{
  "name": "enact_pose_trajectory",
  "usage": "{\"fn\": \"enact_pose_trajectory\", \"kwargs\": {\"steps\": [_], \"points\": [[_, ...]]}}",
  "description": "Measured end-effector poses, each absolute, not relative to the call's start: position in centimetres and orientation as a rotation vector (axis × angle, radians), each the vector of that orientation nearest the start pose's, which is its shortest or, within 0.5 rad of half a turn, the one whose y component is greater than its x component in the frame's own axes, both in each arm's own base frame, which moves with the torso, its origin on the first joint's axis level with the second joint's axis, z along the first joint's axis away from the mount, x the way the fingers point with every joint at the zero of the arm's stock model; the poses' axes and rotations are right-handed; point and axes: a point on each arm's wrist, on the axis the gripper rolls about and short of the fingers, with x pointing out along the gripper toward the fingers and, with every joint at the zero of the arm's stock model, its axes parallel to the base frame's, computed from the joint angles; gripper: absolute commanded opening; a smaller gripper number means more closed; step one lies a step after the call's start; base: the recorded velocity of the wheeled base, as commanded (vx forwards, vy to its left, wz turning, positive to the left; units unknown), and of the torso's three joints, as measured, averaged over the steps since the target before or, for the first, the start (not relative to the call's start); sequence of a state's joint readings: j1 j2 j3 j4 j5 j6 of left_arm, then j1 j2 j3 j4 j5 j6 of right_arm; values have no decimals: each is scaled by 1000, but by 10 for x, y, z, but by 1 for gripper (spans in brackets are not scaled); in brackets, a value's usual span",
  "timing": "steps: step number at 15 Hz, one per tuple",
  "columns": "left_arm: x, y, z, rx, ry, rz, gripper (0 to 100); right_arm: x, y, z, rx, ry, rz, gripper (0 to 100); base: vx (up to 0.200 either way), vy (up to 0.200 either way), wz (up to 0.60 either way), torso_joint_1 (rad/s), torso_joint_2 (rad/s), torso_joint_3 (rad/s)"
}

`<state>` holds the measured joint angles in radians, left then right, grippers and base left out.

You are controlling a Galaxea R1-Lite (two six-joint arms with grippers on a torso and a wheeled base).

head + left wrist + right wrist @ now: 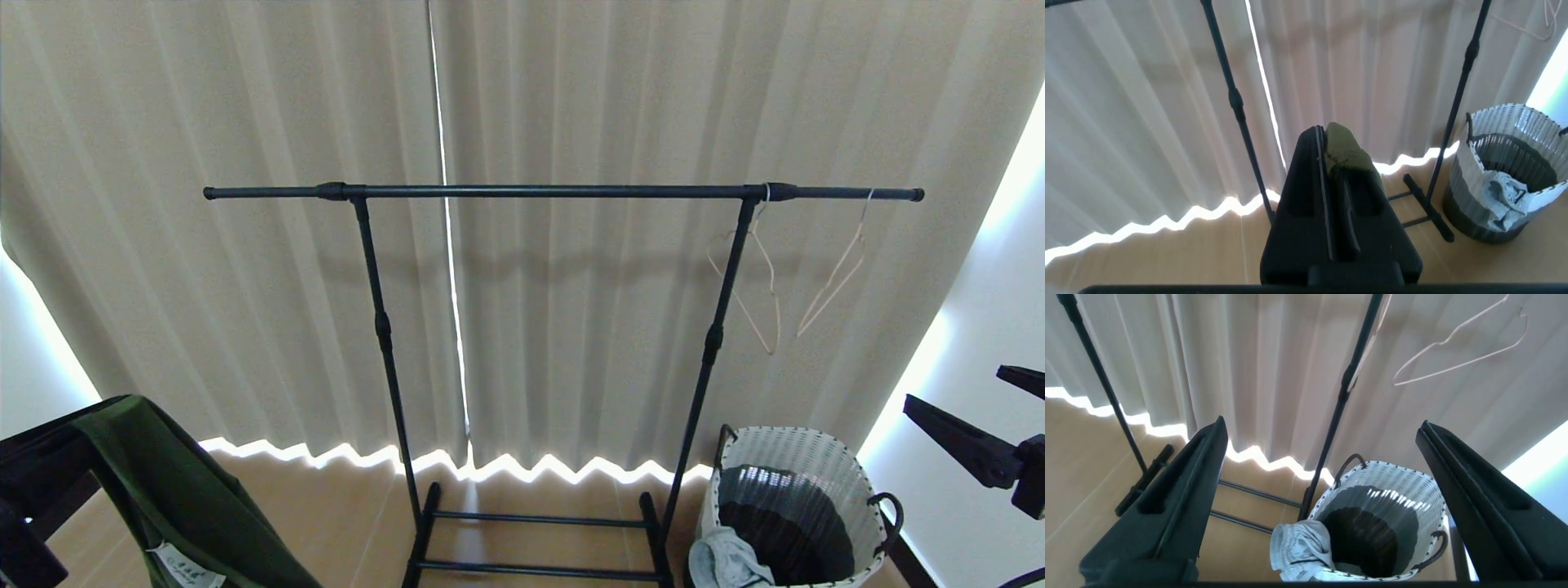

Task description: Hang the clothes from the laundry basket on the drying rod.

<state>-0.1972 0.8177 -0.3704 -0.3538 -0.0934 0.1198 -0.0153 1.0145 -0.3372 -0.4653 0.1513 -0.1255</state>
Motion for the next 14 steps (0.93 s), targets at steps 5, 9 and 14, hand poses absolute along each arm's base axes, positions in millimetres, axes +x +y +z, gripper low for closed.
{"fn": "enact_pose_trajectory", "kwargs": {"steps": [5,9,14], "points": [[87,-19,199,132,92,-297,0,126,1,183,-107,201,148,100,0,-160,0,4,2,1],[87,-19,198,132,96,-296,0,126,1,184,-108,198,147,100,0,-200,0,5,5,1],[87,-19,198,133,97,-296,0,126,1,183,-107,203,149,100,0,-200,0,5,3,1]]}}
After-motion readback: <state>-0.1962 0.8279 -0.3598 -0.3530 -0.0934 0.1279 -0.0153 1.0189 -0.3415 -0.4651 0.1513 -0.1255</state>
